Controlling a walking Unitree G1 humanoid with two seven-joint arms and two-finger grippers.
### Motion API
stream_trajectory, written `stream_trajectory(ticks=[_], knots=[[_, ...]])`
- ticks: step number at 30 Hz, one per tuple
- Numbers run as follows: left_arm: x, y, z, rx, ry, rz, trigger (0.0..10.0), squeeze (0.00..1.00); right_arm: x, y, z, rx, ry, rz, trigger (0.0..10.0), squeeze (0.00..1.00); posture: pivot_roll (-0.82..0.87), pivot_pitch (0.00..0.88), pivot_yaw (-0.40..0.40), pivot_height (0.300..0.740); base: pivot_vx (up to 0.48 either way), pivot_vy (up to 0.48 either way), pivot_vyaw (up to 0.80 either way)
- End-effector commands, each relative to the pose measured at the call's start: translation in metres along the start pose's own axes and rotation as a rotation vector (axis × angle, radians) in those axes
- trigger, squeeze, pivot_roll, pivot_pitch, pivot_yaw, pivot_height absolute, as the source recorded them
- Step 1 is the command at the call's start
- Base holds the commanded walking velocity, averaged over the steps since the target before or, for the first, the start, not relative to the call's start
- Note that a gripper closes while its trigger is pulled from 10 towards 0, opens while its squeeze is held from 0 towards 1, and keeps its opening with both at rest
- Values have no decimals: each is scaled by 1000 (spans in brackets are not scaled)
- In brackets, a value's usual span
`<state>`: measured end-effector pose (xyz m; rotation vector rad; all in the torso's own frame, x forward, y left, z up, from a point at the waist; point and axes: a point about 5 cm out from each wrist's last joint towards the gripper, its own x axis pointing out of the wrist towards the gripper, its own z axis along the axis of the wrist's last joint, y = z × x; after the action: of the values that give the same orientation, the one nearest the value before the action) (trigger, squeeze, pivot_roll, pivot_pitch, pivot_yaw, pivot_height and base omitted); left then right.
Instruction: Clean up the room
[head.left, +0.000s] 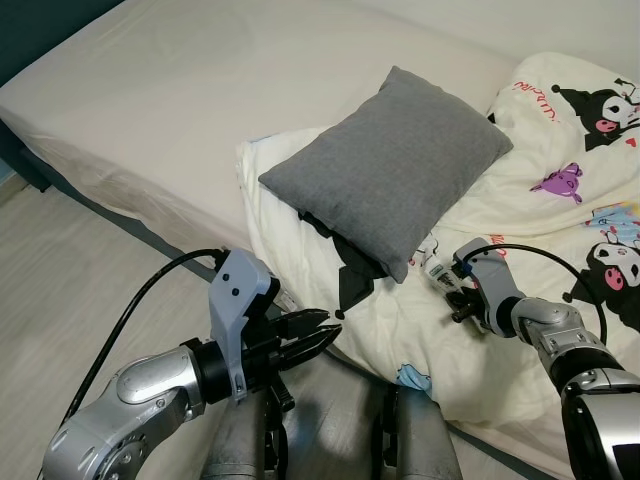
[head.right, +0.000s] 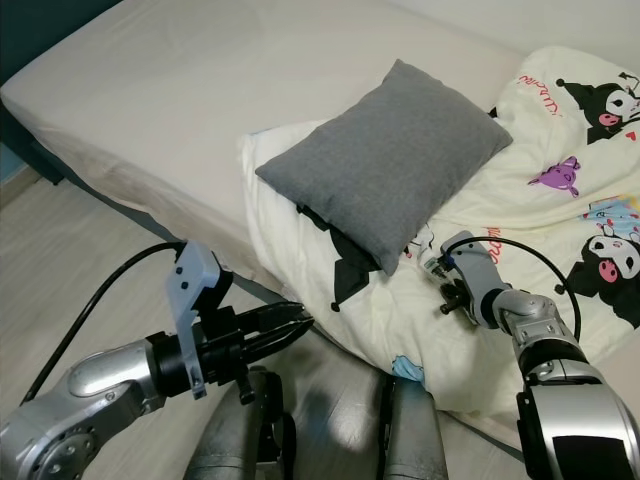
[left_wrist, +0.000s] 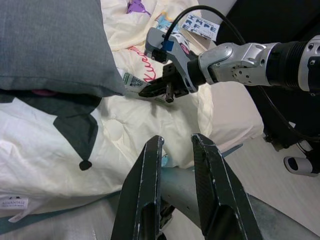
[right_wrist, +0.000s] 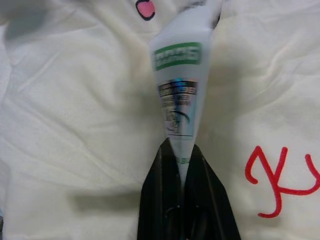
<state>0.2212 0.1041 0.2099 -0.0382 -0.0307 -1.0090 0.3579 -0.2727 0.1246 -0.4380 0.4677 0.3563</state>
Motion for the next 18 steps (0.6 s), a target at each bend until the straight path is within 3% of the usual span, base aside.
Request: stream_trajectory(ticks=[1, 11, 12, 13, 14, 15, 16, 17, 18], knots=[[1, -2, -4, -17, 6, -6, 10000, 0, -2, 0, -10, 9, 44, -1, 0, 0, 280, 407, 17, 621, 0, 0, 0], [6, 15, -13, 6, 18, 86, 10000, 0, -3, -6, 4, 34, -31, -5, 0, 0, 196, 347, -13, 621, 0, 0, 0], [6, 28, -22, 22, 63, 188, 10000, 0, -2, -6, 13, 48, -76, 3, 431, 0, 170, 318, -18, 621, 0, 0, 0], [4, 43, -33, 42, 125, 311, 10000, 0, 0, -4, 26, 74, -139, 10, 3490, 0, 129, 283, -30, 621, 0, 0, 0], [4, 43, -33, 42, 125, 311, 10000, 0, 0, -4, 26, 74, -139, 10, 3490, 0, 129, 283, -30, 621, 0, 0, 0], [0, 58, -44, 40, 160, 438, 10000, 0, 3, -4, 40, 124, -212, -23, 10000, 0, 104, 255, -36, 621, 0, 0, 0], [-6, 72, -53, 43, 192, 562, 10000, 0, 5, -2, 52, 181, -287, -38, 10000, 0, 91, 235, -42, 621, 0, 0, 0], [-6, 72, -53, 43, 192, 562, 10000, 0, 5, -2, 52, 181, -287, -38, 10000, 0, 91, 235, -42, 621, 0, 0, 0], [-10, 81, -63, 24, 220, 658, 10000, 0, 9, 3, 58, 242, -333, -65, 10000, 0, 78, 214, -50, 621, 0, 0, 0]])
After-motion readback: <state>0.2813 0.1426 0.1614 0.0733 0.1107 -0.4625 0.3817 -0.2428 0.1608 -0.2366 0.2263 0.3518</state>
